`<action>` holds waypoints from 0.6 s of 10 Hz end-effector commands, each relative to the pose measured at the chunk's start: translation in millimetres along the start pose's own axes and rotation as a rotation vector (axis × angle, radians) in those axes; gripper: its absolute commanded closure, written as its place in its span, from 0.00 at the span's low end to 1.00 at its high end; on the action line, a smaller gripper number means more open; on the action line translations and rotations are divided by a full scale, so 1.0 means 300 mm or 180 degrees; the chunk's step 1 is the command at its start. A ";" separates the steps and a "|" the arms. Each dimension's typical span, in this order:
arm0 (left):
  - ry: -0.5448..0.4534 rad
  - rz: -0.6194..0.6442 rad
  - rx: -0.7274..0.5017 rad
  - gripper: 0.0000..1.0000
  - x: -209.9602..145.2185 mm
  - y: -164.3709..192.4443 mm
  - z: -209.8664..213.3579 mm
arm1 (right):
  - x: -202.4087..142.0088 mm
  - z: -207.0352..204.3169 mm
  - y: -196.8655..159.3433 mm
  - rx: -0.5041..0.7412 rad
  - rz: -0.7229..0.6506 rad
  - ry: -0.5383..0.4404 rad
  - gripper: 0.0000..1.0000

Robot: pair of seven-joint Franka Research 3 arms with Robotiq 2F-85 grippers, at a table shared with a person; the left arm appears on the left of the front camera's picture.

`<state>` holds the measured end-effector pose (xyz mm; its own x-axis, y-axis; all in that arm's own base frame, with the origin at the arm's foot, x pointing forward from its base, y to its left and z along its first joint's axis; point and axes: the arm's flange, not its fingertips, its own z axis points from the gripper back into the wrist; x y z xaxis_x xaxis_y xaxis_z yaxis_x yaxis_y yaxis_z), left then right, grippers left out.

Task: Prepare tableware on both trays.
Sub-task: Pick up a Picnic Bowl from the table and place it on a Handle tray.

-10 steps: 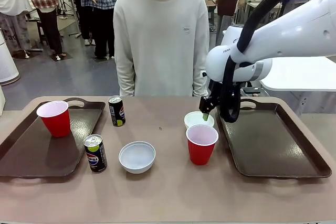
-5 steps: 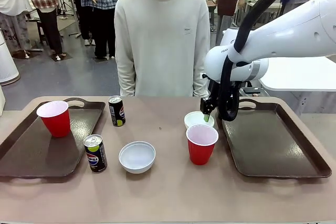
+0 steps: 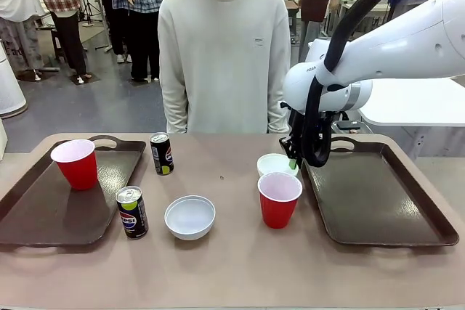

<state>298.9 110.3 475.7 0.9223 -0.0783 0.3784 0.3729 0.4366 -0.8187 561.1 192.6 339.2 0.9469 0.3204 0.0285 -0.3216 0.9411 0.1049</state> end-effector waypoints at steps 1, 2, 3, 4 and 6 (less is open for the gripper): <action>-0.0052 -0.0093 -0.0068 0.00 -0.003 0.004 -0.001 | 0.006 0.000 -0.010 0.0052 -0.0031 0.0046 1.00; -0.0052 -0.0093 -0.0068 0.00 -0.003 0.004 -0.001 | -0.006 0.021 -0.010 0.0057 -0.0034 0.0037 1.00; -0.0052 -0.0093 -0.0068 0.00 -0.003 0.004 -0.001 | -0.042 0.086 -0.007 -0.0030 -0.0003 0.0022 1.00; -0.0052 -0.0093 -0.0068 0.00 -0.003 0.004 -0.001 | -0.114 0.211 -0.003 -0.0145 -0.0038 -0.0001 1.00; -0.0052 -0.0093 -0.0068 0.00 -0.003 0.004 -0.001 | -0.295 0.497 -0.032 -0.0258 -0.0138 -0.0276 1.00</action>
<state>299.0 110.4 475.6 0.9225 -0.0782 0.3781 0.3726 0.4365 -0.8189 516.4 161.4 452.7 0.9509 0.2997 0.0777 -0.3045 0.9506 0.0602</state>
